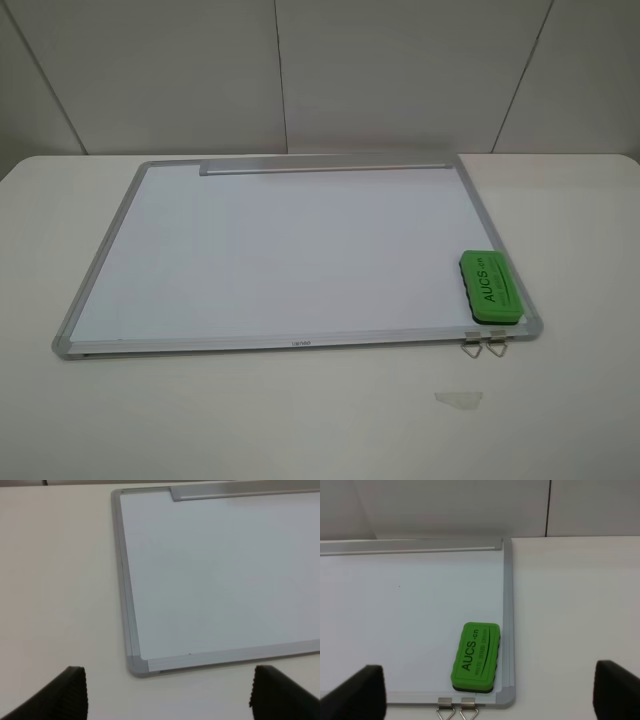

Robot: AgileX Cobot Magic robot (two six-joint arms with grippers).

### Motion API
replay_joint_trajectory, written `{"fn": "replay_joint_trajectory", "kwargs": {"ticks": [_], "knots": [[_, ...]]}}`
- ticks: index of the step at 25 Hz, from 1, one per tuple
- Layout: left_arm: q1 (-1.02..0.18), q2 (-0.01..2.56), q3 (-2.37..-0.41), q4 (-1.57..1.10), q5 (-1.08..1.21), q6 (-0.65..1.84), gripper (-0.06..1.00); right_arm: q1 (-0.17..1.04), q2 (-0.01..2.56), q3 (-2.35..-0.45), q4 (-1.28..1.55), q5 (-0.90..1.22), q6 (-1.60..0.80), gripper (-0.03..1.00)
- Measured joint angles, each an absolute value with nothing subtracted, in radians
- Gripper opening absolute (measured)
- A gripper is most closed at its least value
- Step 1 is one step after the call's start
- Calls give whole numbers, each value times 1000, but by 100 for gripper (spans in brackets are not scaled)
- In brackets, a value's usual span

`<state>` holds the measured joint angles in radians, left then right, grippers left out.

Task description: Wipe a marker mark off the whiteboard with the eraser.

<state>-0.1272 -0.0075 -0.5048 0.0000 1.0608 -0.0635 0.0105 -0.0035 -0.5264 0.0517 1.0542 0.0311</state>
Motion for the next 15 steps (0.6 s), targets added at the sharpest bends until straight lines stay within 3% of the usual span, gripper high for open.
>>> {"fn": "replay_joint_trajectory", "kwargs": {"ticks": [15], "knots": [[-127,-8,-505,0,1061,-63,68,11,-3,-526,52,1054,31,83]]}}
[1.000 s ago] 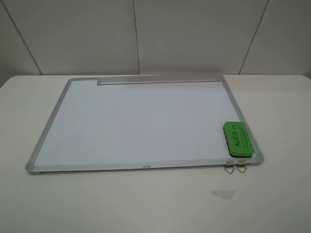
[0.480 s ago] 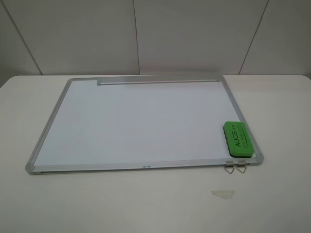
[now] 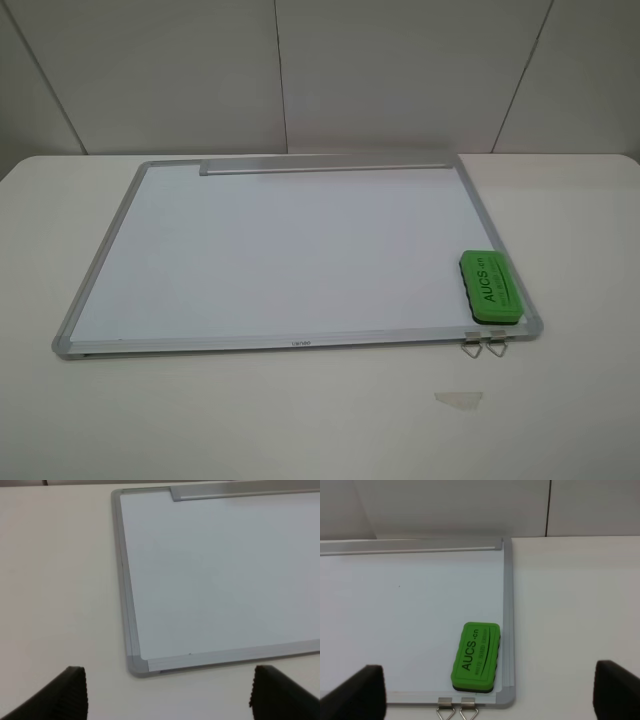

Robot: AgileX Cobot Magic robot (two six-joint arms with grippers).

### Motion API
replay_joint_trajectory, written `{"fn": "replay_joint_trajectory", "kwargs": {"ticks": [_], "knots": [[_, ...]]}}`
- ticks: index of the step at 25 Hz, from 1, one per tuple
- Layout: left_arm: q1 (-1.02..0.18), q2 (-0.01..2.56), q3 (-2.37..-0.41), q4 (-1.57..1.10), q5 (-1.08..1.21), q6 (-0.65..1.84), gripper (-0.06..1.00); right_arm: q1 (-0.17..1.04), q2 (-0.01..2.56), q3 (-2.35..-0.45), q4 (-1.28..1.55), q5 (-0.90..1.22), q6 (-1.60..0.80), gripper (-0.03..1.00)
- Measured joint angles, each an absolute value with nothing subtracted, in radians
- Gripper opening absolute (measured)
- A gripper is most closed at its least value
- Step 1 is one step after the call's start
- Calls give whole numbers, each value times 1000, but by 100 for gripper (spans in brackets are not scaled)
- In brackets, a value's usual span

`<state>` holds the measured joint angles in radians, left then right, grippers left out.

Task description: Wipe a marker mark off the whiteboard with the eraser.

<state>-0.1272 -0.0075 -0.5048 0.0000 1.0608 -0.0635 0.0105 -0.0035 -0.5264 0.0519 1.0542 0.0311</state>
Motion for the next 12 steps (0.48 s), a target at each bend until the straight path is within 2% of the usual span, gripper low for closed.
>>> {"fn": "replay_joint_trajectory", "kwargs": {"ticks": [12], "knots": [[-127,-8,-505,0,1061,-63,68,11,-3,-526,52,1054,31,83]]}}
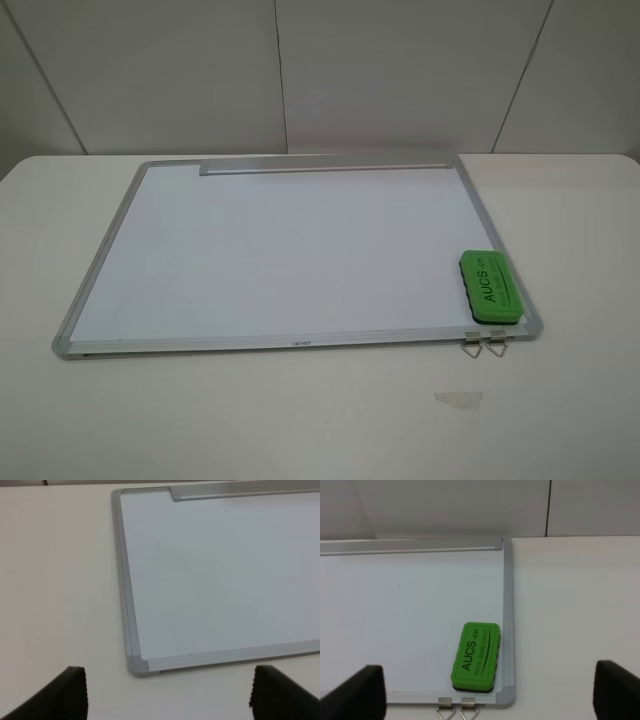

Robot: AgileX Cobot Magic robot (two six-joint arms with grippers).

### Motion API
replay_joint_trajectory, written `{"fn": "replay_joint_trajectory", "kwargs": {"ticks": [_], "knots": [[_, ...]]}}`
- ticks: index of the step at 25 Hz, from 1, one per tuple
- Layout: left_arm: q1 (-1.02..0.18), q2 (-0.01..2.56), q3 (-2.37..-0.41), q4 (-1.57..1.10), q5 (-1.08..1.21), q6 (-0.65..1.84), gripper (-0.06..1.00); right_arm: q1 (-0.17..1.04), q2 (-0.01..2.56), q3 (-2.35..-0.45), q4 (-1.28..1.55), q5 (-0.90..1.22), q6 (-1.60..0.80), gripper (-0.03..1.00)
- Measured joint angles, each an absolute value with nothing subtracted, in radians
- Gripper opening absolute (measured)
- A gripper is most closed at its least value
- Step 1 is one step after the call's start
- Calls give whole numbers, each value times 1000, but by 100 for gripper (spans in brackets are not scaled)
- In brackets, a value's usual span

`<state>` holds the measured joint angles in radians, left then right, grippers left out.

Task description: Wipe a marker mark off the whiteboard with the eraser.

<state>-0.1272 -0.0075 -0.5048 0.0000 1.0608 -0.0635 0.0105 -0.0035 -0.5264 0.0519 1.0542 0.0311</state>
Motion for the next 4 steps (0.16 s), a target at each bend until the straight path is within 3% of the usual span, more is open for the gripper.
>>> {"fn": "replay_joint_trajectory", "kwargs": {"ticks": [4], "knots": [[-127,-8,-505,0,1061,-63,68,11,-3,-526,52,1054,31,83]]}}
